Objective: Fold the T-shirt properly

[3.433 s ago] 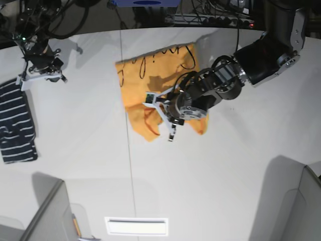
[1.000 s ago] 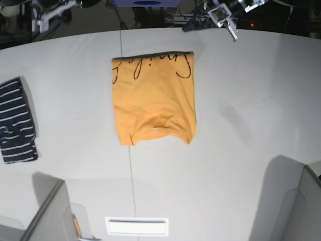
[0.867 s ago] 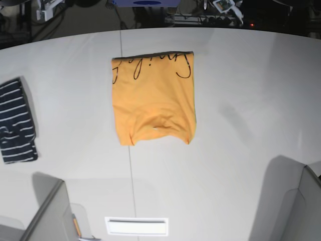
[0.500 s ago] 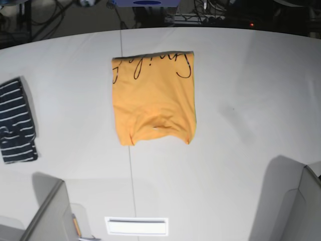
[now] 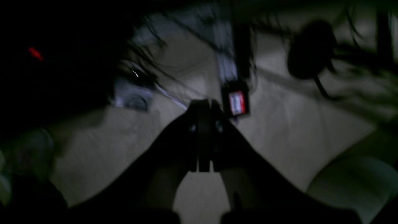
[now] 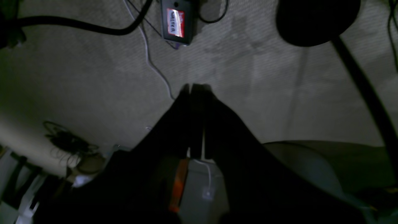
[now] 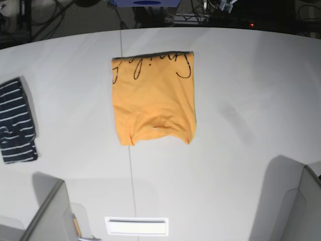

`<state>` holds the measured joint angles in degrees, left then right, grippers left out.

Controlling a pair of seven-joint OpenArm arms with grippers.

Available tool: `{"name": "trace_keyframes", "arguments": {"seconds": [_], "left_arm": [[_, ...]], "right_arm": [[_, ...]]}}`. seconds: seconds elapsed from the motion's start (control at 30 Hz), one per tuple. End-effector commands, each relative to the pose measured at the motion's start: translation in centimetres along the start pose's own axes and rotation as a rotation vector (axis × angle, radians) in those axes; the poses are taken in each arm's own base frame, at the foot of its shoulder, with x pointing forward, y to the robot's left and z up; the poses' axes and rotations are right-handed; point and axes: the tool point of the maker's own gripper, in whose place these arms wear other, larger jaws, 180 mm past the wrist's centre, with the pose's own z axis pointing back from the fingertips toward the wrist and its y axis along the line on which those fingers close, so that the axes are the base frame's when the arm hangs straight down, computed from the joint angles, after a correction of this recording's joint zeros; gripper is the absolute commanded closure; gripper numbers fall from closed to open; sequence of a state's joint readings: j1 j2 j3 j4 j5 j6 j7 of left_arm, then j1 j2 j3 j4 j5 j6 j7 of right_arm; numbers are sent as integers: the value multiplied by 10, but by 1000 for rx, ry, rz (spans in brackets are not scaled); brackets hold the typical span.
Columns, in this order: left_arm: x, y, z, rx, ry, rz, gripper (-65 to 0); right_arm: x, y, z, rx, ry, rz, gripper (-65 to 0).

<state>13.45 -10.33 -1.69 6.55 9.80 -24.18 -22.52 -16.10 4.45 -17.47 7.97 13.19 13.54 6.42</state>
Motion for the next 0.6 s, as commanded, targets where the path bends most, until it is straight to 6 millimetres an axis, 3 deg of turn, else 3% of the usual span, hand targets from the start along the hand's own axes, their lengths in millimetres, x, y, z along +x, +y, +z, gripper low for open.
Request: {"name": "trace_keyframes", "arguments": {"seconds": [0.0,0.07,0.33,0.47,0.57], "left_arm": [[-3,3,2,-2,4,-1,0],[3,5,1,0,-5,-3,0],[2,6,3,3,-9,-2,0],[6,8,2,10,-23,8,0],[10,6,0,3,-27,-3,0]], "right_arm": [[3,10,-1,22,-16,-3,0],[12,25,-5,32,-31,-3,0],[31,43,-12,-111,-75,-12,0],[43,38,-9,-119,-161,-3,0],[43,17,-5,-151,-175,4,0]]}}
